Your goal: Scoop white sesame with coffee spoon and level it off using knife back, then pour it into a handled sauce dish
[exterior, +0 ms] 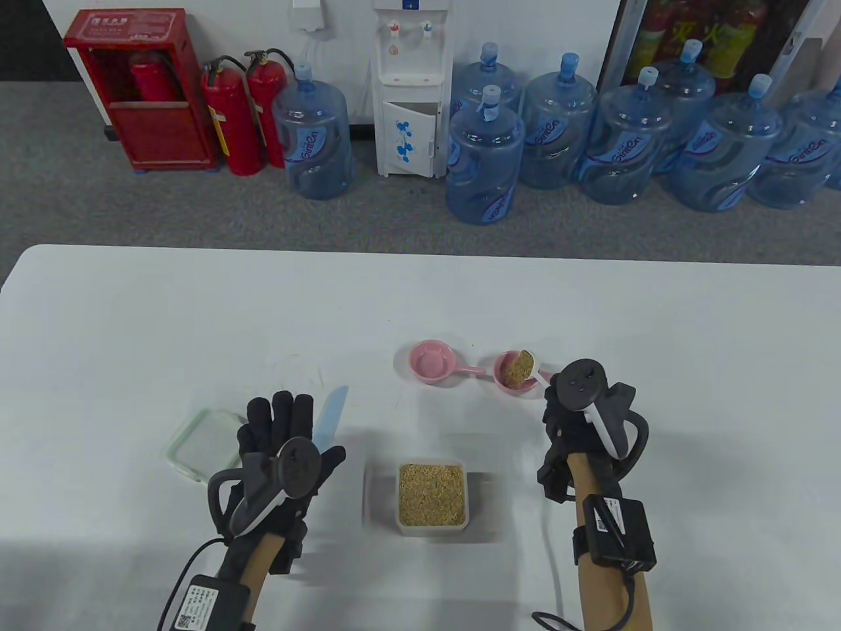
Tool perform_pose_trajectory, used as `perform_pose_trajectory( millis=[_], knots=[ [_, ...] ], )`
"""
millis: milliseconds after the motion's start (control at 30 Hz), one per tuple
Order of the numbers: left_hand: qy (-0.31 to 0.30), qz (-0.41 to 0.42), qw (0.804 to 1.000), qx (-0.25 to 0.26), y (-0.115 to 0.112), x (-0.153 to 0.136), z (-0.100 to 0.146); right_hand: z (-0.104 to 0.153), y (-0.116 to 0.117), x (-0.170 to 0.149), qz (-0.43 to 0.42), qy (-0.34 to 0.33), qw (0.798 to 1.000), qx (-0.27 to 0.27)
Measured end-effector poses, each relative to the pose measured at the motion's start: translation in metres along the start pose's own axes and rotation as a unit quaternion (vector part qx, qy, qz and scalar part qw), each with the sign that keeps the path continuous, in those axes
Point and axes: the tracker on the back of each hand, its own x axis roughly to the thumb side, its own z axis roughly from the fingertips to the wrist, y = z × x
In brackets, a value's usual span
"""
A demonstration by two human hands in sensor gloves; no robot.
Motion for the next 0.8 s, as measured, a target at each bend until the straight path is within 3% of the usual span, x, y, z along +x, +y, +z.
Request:
perform_pose_trajectory(
  millis=[200,367,700,800],
  knots=[
    [-0.002,0.001,1.0,0.001,-0.001,0.001,0.0,0.013,0.006,0.021,0.145,-0.049,0.986,-0.071],
    [-0.004,-0.001,1.0,-0.002,-0.002,0.002,-0.001,0.022,0.008,0.028,0.195,-0.067,0.972,-0.114],
    [-0.041,0.008,0.999,-0.007,-0.003,0.014,0.002,0.05,-0.021,0.016,0.132,-0.113,0.975,-0.139],
    [-0.075,0.016,0.997,0.027,-0.002,0.022,0.006,0.069,-0.033,0.009,0.07,-0.143,0.978,-0.133]
  ],
)
